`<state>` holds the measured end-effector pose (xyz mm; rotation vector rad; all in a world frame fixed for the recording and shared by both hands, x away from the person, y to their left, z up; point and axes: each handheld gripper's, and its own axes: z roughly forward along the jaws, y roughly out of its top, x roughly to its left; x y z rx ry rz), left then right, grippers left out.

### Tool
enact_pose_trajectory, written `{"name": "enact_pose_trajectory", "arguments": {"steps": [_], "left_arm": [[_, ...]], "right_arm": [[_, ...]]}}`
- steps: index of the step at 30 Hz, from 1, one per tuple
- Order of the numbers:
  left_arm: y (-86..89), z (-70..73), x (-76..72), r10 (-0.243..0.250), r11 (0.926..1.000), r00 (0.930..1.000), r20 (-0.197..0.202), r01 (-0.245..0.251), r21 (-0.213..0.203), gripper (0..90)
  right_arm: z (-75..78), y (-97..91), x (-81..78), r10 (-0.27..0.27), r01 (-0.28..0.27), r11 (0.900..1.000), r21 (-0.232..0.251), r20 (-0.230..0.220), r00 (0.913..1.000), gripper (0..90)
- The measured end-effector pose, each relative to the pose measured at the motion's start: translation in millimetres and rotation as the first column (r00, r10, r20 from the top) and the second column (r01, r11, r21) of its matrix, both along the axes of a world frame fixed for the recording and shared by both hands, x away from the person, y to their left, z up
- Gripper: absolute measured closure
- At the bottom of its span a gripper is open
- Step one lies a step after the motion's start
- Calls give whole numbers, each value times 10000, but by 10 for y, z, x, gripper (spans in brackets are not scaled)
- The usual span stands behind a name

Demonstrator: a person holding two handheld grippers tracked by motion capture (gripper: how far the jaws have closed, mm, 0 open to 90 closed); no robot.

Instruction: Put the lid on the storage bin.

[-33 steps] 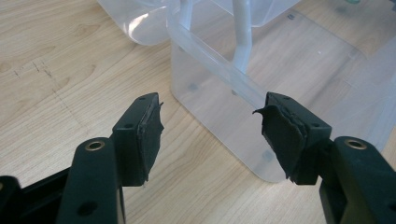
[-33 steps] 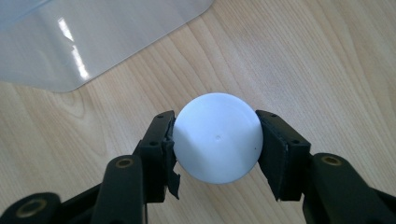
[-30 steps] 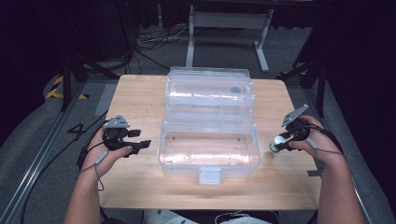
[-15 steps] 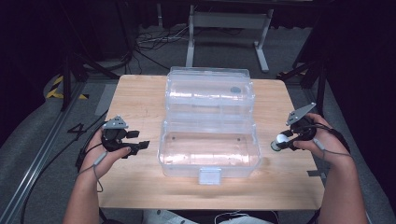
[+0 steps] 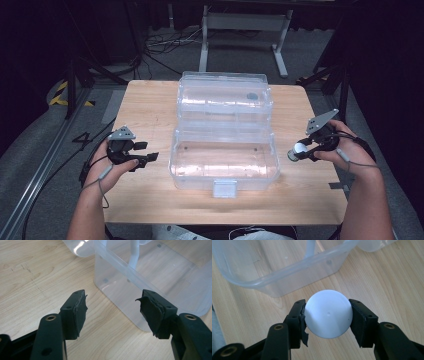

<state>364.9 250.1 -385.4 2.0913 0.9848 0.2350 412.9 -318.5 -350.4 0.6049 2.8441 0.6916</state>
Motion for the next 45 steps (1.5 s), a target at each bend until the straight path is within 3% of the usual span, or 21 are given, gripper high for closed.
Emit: {"name": "enact_pose_trajectory", "arguments": {"steps": [10,21,45], "left_arm": [[41,-14,-43,119,9999,9999,-50,-119,31,383],[56,-25,-68,188,9998,9997,-153,-188,40,383],[64,-34,-99,215,9997,9996,-194,-213,117,378]], "right_arm": [[197,132,-145,583,-593,9981,179,539,9968,505],[296,235,-231,1049,-1070,9940,209,830,9910,505],[349,489,-296,2008,-2052,9779,399,939,9751,505]]}}
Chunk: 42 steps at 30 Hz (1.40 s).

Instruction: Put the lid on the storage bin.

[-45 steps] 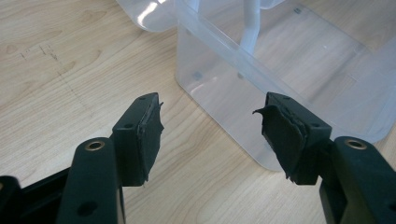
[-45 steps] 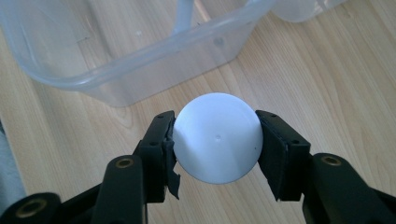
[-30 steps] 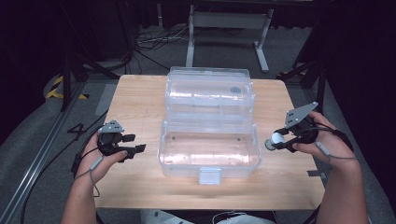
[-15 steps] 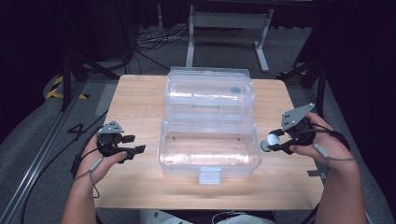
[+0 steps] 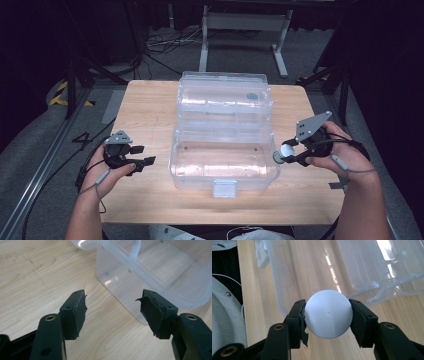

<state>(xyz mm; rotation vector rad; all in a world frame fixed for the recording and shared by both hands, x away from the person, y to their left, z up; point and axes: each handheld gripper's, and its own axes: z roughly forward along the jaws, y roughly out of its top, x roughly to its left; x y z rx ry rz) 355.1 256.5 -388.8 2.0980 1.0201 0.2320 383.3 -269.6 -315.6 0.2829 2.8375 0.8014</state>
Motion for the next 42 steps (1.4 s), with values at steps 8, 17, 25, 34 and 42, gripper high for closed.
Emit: {"name": "enact_pose_trajectory", "arguments": {"steps": [8,17,25,34,42], "left_arm": [[10,-9,-19,61,10000,10000,6,-61,-4,377],[17,-13,-28,68,10000,10000,-16,-68,-12,376],[16,-17,-30,106,9999,9999,-70,-106,-50,376],[13,-19,-29,113,9999,9999,-77,-114,-69,375],[27,-22,-25,87,10000,9999,-78,-87,3,375]], "right_arm": [[-14,98,7,349,-349,9994,20,-51,9994,505],[-76,253,14,833,-834,9965,-61,-253,9962,505],[-166,352,53,1100,-1121,9930,-370,-557,9924,505],[-268,425,107,1329,-1383,9885,-605,-860,9874,505],[-373,490,152,1509,-1608,9831,-874,-1106,9824,505]]}}
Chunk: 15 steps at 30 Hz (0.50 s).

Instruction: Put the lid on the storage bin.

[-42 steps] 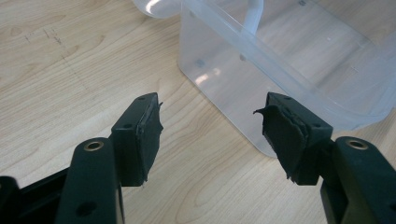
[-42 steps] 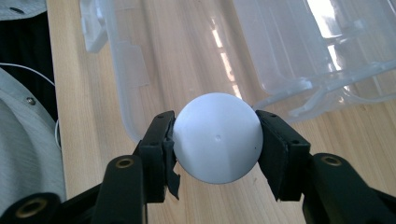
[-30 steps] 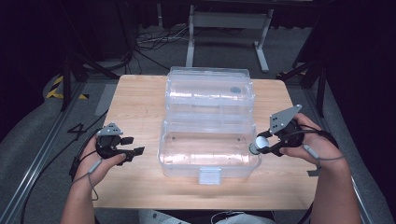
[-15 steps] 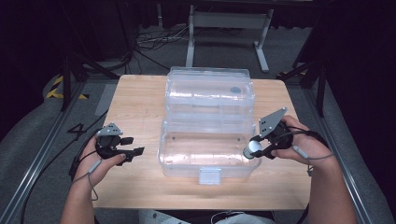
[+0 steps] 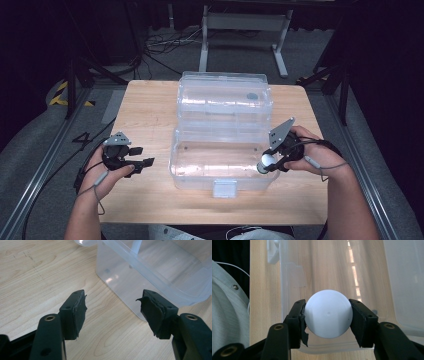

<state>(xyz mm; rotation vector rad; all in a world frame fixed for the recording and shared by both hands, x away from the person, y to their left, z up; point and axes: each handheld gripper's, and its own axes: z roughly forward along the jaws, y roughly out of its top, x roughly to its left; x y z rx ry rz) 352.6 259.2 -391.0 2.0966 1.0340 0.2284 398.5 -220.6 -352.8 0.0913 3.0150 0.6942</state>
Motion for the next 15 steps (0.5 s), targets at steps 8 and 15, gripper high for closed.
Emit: {"name": "enact_pose_trajectory", "arguments": {"steps": [8,15], "left_arm": [[-7,-7,-1,-1,10000,10000,-49,1,-25,375],[-8,-8,-1,-34,10000,10000,-64,34,-3,375]], "right_arm": [[-101,66,29,57,-67,9991,-423,-224,9997,505],[-185,129,42,144,-180,9967,-793,-466,9988,505]]}}
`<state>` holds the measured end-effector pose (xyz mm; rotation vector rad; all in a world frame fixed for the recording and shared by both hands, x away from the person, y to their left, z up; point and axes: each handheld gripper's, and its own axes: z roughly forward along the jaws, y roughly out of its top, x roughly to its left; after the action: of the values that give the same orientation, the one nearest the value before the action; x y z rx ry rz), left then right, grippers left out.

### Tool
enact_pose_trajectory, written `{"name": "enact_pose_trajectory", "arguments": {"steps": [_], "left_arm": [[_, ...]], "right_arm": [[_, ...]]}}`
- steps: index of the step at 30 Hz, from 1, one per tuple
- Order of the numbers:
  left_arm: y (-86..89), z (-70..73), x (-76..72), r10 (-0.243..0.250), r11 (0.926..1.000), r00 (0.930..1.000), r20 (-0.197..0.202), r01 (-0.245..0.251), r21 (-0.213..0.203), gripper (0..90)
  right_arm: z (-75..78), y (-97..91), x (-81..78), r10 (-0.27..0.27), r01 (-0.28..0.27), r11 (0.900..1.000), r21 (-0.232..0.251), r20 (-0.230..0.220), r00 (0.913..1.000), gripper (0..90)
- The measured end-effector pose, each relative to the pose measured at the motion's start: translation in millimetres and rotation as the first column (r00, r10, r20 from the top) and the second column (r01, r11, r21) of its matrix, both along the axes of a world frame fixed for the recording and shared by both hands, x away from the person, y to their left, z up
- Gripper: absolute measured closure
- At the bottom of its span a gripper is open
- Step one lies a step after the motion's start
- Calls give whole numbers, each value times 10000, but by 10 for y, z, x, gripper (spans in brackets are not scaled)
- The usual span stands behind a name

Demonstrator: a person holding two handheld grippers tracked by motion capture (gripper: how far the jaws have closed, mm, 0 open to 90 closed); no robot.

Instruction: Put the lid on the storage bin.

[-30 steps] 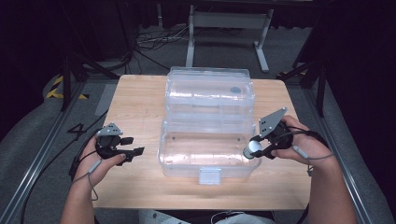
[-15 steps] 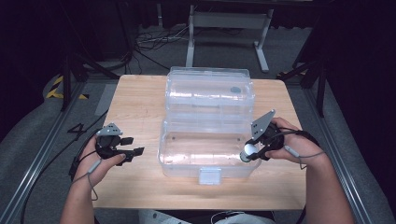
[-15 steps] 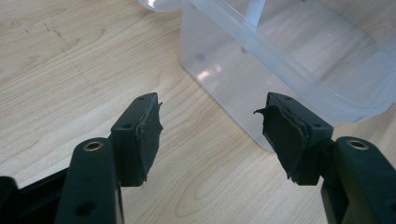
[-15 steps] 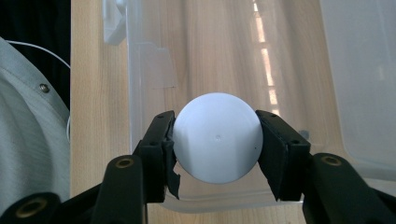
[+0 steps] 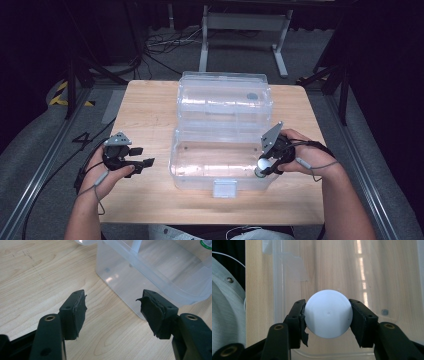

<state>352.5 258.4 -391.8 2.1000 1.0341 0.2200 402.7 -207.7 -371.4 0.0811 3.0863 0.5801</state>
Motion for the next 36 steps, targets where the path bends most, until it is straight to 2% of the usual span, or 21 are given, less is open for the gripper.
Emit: {"name": "enact_pose_trajectory", "arguments": {"steps": [13,23,36], "left_arm": [[4,-5,5,-35,10000,10000,4,35,23,374],[-1,-7,1,-49,10000,10000,-67,49,-1,374],[-6,-25,8,-64,10000,9999,-122,65,75,364]], "right_arm": [[-130,98,26,215,-223,9987,-468,-176,9996,505],[-242,158,56,165,-200,9960,-865,-410,9990,505],[-287,207,57,209,-256,9925,-1194,-405,9990,504]]}}
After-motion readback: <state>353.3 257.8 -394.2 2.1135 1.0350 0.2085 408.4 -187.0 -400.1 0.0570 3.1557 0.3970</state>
